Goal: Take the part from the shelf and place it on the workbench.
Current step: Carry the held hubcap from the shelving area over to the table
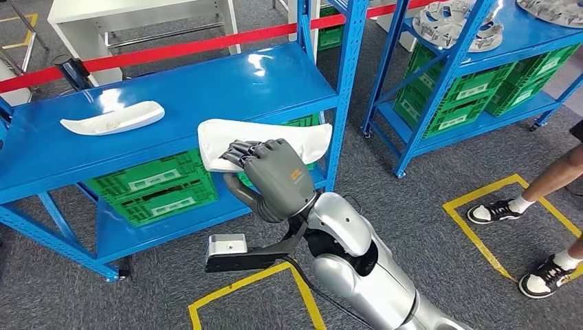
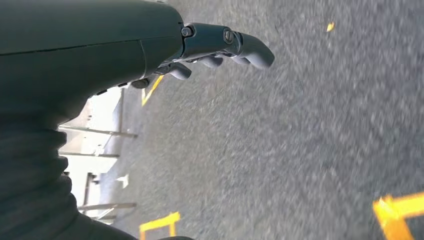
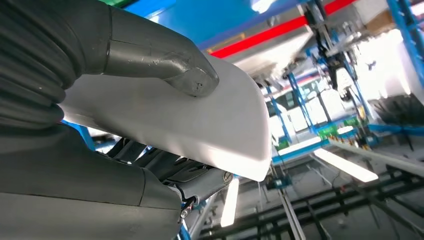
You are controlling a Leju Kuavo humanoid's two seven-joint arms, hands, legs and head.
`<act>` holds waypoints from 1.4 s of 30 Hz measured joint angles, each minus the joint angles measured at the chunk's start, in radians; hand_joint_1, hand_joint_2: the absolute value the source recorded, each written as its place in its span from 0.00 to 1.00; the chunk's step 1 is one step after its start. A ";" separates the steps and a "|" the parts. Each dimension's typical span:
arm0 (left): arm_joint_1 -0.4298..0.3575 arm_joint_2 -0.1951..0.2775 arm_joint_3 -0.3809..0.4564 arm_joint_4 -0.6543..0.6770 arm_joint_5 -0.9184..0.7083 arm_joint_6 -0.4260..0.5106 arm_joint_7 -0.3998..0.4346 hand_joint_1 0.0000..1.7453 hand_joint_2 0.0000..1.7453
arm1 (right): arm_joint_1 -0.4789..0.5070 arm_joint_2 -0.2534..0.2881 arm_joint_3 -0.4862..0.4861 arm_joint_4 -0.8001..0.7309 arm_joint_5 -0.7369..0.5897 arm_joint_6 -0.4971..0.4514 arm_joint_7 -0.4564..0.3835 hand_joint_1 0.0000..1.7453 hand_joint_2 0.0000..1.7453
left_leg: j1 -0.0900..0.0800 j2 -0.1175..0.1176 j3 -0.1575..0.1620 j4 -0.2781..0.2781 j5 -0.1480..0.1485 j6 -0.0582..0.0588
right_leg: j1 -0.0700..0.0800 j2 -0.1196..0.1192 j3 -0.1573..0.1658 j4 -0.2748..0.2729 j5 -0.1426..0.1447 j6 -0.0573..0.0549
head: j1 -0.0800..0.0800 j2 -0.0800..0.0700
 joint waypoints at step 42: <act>-0.031 0.029 0.031 -0.011 0.107 0.037 -0.049 0.00 1.00 | -0.078 0.072 -0.007 0.141 -0.191 -0.022 -0.037 1.00 1.00 | -0.001 0.019 -0.159 -0.016 0.124 0.057 | -0.005 0.000 -0.016 0.269 -0.152 0.042 | -0.003 0.000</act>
